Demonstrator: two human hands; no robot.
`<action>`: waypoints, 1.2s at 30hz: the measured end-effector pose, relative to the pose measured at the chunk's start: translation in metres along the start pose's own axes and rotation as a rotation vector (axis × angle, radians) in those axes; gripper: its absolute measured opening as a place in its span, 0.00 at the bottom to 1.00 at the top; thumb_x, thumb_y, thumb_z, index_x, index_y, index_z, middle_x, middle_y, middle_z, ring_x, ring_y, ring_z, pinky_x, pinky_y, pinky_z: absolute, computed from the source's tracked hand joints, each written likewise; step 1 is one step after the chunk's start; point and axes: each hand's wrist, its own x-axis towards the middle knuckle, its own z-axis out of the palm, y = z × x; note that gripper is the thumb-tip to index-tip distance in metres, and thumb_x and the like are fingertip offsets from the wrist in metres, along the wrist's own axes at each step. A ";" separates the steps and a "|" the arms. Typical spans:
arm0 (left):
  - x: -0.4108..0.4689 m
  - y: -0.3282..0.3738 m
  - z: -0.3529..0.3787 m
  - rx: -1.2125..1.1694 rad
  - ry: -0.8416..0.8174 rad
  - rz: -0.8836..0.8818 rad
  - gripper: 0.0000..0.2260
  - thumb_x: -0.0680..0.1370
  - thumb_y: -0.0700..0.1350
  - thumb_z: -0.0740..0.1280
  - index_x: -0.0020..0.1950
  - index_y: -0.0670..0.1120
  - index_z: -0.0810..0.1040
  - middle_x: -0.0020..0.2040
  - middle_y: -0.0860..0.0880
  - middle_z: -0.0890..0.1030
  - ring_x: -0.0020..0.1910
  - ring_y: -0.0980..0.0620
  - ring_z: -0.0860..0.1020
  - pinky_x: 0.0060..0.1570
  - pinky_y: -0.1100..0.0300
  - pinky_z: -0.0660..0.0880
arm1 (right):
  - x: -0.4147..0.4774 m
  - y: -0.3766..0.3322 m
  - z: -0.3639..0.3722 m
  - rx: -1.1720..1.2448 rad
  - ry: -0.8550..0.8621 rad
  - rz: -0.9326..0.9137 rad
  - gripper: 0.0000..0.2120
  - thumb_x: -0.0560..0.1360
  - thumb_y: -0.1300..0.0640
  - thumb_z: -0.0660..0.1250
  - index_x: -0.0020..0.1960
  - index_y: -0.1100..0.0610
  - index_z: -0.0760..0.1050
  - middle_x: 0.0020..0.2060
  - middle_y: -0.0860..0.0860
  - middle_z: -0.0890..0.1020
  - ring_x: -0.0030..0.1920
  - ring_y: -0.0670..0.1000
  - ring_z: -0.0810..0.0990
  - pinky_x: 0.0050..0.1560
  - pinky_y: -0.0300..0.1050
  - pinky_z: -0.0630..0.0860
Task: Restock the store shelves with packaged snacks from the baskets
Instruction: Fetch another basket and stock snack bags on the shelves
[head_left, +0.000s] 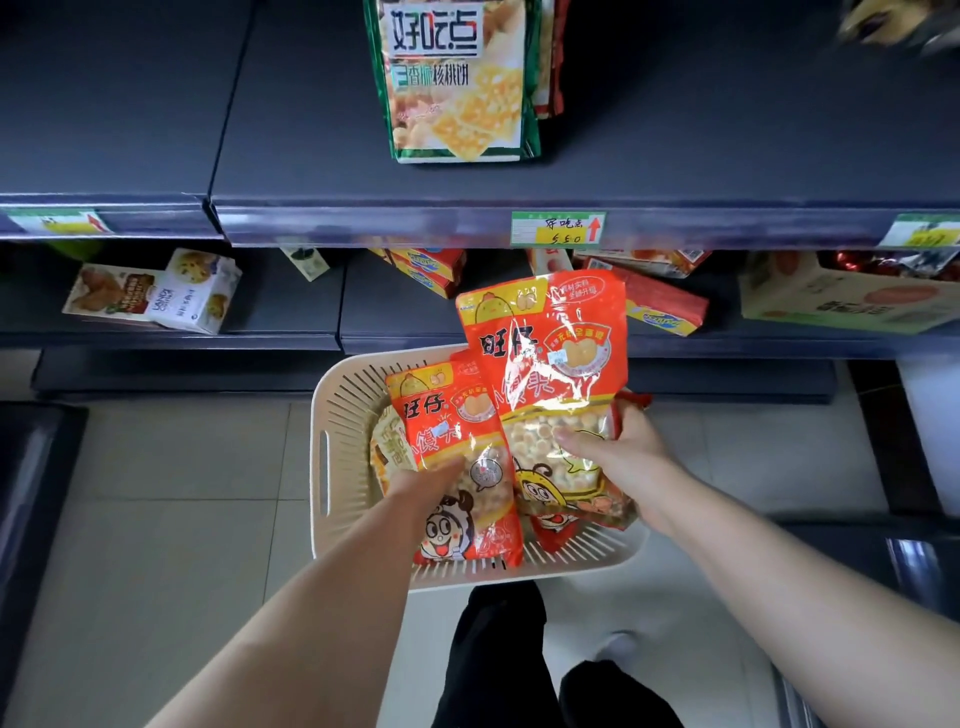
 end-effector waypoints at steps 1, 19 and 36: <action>0.000 -0.002 -0.002 -0.039 0.003 -0.002 0.29 0.72 0.56 0.75 0.65 0.39 0.74 0.62 0.40 0.79 0.60 0.39 0.79 0.61 0.46 0.76 | -0.001 0.000 0.000 0.002 -0.002 -0.003 0.26 0.67 0.52 0.79 0.63 0.50 0.73 0.57 0.46 0.81 0.58 0.51 0.79 0.62 0.53 0.75; -0.134 -0.033 -0.002 -0.366 0.058 0.408 0.20 0.69 0.47 0.79 0.57 0.47 0.77 0.48 0.42 0.85 0.47 0.39 0.84 0.52 0.39 0.80 | -0.072 0.027 -0.072 0.227 -0.002 -0.226 0.21 0.67 0.51 0.78 0.58 0.51 0.78 0.51 0.47 0.83 0.51 0.49 0.80 0.41 0.42 0.73; -0.319 -0.035 0.119 -0.346 -0.084 0.805 0.14 0.71 0.33 0.74 0.52 0.46 0.79 0.48 0.40 0.85 0.46 0.37 0.84 0.51 0.37 0.80 | -0.195 0.064 -0.233 0.399 0.303 -0.419 0.16 0.71 0.51 0.75 0.55 0.53 0.77 0.50 0.51 0.82 0.51 0.54 0.80 0.56 0.57 0.78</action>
